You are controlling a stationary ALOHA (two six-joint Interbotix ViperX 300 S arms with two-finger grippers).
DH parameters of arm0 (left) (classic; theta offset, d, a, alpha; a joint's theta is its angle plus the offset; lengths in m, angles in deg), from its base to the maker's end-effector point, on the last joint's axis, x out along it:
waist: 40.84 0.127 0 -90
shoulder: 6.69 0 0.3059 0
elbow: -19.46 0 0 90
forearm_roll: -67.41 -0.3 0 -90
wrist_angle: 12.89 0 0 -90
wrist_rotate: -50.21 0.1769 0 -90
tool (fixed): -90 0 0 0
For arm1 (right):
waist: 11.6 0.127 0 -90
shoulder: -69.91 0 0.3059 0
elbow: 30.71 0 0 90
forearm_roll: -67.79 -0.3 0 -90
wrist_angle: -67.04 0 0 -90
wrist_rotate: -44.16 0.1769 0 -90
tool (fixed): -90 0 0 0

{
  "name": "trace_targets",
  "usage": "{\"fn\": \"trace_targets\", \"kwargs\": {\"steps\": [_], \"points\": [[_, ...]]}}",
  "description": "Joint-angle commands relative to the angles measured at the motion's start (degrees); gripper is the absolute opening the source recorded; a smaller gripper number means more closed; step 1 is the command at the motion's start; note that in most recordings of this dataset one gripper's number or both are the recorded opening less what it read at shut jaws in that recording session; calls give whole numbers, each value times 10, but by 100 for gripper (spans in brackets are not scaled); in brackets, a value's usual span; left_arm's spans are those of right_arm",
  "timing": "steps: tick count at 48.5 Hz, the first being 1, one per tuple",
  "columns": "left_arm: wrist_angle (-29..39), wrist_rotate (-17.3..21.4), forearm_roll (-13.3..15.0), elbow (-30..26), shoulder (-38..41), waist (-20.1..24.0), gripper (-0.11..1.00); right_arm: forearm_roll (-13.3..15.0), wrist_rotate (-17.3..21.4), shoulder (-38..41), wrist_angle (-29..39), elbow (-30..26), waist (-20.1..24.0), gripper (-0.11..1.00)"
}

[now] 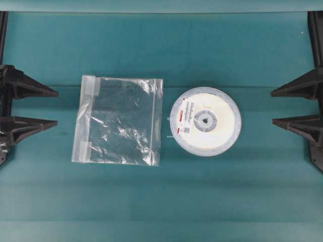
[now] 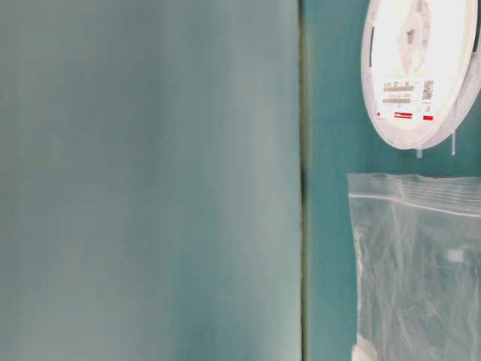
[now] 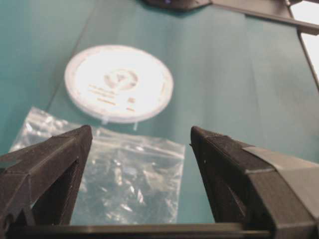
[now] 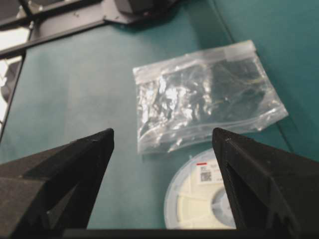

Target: Take out the reel from the clear zip bag.

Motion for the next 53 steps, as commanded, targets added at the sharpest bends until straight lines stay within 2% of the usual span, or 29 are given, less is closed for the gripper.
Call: {"fn": "trace_targets", "kwargs": {"steps": [1,53], "points": [[-4,1,-2,-15,-2,-2,87,2,-9,2,-2,-9,2,94],[0,0,-2,-15,-4,-2,87,2,-7,2,10,-8,2,94]]}}
